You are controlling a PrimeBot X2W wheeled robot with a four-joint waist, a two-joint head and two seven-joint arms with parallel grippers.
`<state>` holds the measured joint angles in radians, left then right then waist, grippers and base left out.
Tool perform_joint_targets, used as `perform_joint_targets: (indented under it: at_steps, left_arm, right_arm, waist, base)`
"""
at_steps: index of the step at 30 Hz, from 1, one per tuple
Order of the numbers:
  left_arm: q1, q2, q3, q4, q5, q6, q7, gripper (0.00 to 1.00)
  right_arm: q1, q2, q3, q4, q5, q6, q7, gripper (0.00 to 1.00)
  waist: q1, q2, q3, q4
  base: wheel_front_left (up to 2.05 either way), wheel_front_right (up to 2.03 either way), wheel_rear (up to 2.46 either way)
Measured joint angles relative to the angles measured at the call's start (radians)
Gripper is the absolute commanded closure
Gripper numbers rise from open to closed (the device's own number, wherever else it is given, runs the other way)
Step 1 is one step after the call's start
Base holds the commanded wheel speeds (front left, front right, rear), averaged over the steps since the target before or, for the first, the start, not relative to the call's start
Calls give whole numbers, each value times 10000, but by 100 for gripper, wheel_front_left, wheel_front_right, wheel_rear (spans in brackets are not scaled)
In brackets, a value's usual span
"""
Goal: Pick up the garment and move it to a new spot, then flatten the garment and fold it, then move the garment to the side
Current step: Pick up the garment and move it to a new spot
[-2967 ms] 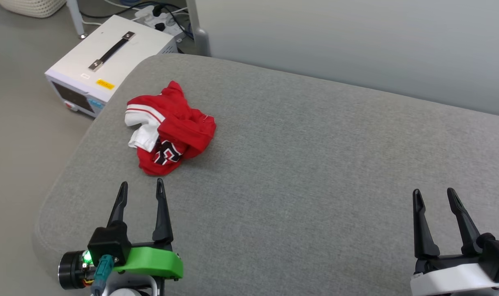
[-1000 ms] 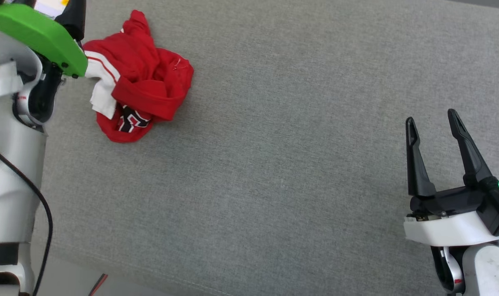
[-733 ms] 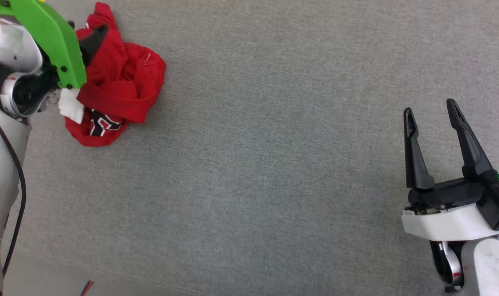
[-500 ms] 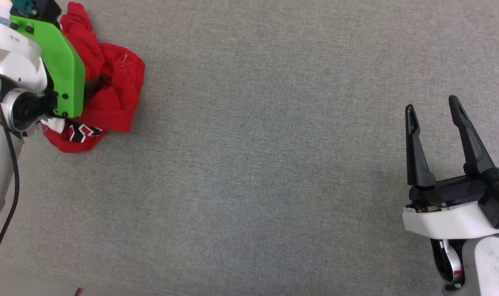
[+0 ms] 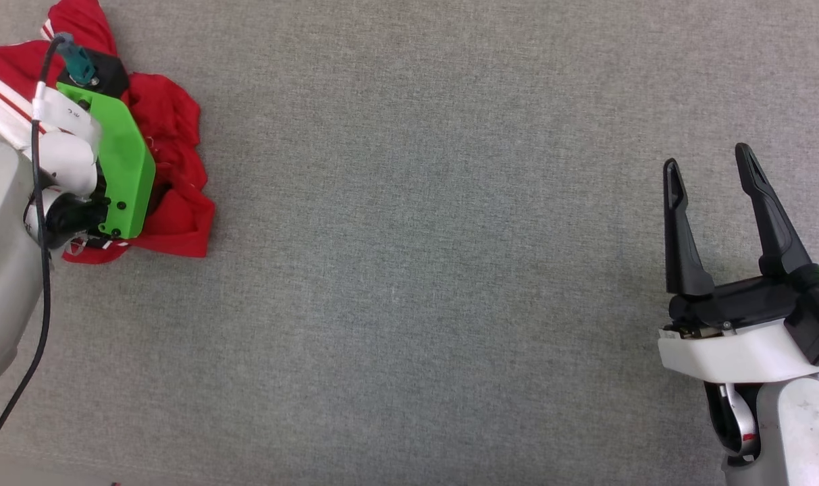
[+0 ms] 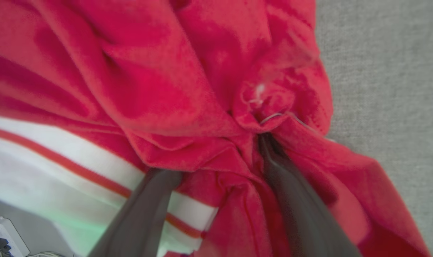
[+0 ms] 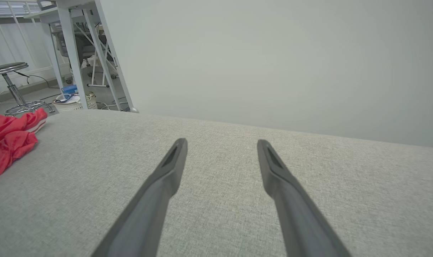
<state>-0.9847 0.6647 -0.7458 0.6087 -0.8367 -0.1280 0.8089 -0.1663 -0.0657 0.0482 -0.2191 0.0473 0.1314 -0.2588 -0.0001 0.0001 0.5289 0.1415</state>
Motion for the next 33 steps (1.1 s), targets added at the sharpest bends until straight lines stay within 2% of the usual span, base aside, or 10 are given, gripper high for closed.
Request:
perform_joint_targets:
  at_steps: [1,2,3,7,14,15,19,26,31,33]
  left_arm:
    - [-61,4,-109,54,0,-4,-36,0]
    - [-111,2,-255,96,4,-8,-94,48]
    - [-148,2,-391,125,17,-8,-180,100]
    - [-222,-31,-780,251,-21,-8,-529,100]
    - [-230,27,-1168,50,-148,-8,-1887,100]
    - [-295,94,-1223,-274,-151,-8,-2405,100]
    - [-686,267,-1333,-943,-138,-8,-3204,100]
    - [-1296,334,-1850,-2236,159,-8,-3967,100]
    - [-1689,-29,-2224,-3070,552,-8,-4251,100]
    - [-1969,-606,-2633,-3532,736,-8,-4403,100]
  right_arm:
    - [0,0,-8,21,0,0,0,0]
    - [0,0,-12,40,2,0,0,0]
    - [0,4,-15,63,2,0,0,0]
    - [4,25,-15,132,17,0,0,0]
    - [89,69,-67,222,109,0,0,0]
    - [226,98,-98,245,127,0,0,0]
    - [430,134,-161,284,280,0,0,0]
    - [632,173,-274,299,669,0,0,0]
    - [651,173,-353,295,936,0,-2,0]
    - [665,173,-418,299,1135,0,-2,0]
  waist:
    - [0,0,-10,5]
    - [0,0,-33,17]
    - [0,0,-66,33]
    - [0,-1,-241,105]
    - [0,-1,-831,251]
    - [1,-1,-1053,297]
    - [1,-1,-1481,366]
    - [0,-1,-2090,260]
    - [0,-1,-2261,-199]
    - [0,-1,-2280,-735]
  base:
    - [0,0,0]
    - [0,0,0]
    - [0,0,0]
    - [0,0,0]
    - [0,0,0]
    - [0,0,0]
    - [0,0,0]
    - [0,0,0]
    - [0,0,0]
    - [0,0,0]
